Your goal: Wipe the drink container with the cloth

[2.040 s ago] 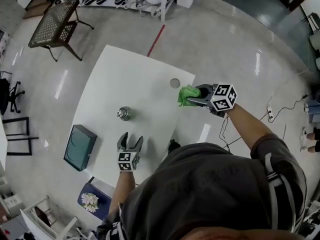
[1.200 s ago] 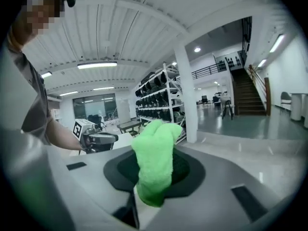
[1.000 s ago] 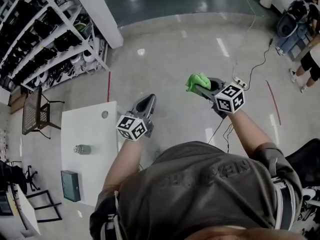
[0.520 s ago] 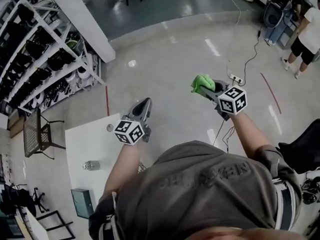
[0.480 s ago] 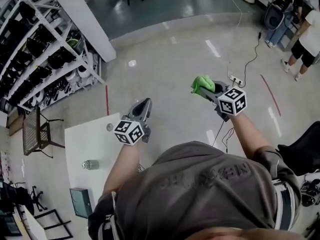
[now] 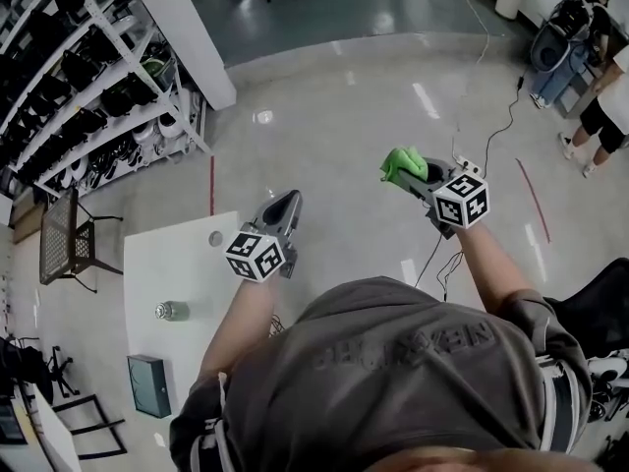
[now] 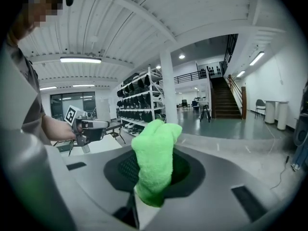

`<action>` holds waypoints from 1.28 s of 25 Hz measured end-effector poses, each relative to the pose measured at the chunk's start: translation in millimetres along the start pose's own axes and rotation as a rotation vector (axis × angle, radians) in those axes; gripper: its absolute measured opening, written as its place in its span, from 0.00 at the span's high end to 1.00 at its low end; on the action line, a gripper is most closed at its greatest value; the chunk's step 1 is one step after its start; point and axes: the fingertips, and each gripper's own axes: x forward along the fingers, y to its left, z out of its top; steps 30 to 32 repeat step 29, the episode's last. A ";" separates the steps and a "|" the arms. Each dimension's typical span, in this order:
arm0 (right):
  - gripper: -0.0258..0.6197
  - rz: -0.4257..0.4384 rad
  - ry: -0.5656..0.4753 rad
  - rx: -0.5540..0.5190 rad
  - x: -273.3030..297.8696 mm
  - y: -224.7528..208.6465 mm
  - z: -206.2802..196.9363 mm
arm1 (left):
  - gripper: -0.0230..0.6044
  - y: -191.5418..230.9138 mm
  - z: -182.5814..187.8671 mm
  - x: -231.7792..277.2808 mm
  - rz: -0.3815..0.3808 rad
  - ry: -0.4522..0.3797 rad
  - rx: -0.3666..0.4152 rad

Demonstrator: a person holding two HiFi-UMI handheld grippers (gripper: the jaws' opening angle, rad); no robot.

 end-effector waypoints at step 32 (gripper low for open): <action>0.83 0.015 0.018 -0.082 -3.8 -0.1 6.2 | 0.96 -10.0 -1.3 8.3 -0.008 0.003 0.007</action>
